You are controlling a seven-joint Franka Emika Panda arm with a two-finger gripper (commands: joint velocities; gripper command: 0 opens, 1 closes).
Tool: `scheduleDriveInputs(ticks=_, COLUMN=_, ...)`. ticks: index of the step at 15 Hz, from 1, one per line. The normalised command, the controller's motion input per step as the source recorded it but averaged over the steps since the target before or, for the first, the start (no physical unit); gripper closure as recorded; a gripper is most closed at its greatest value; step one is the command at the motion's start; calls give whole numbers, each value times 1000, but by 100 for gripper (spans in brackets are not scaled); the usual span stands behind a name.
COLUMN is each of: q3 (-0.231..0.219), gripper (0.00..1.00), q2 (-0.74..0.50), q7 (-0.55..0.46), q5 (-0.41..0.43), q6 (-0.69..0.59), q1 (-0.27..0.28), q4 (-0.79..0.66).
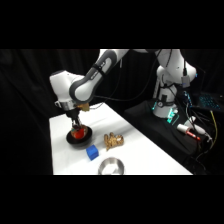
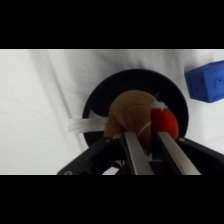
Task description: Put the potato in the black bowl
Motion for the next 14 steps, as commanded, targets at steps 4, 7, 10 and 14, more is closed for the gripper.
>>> scheduleDriveInputs(ticks=4, q3=-72, gripper=18, q2=-131, q7=152, q5=-36, q6=-59, q1=102, q4=36)
scheduleDriveInputs(ticks=7, q3=-56, gripper=0, q2=-405, q7=87, q5=-77, q6=-333, q1=120, q4=-88)
scheduleDriveInputs(ticks=10, q3=-54, gripper=0, q2=-475, q7=88, q5=-102, q6=-393, q1=106, q4=-89)
scheduleDriveInputs(ticks=14, q3=-43, gripper=0, q2=-467, q7=143, q5=-100, q6=-436, q1=98, q4=-69)
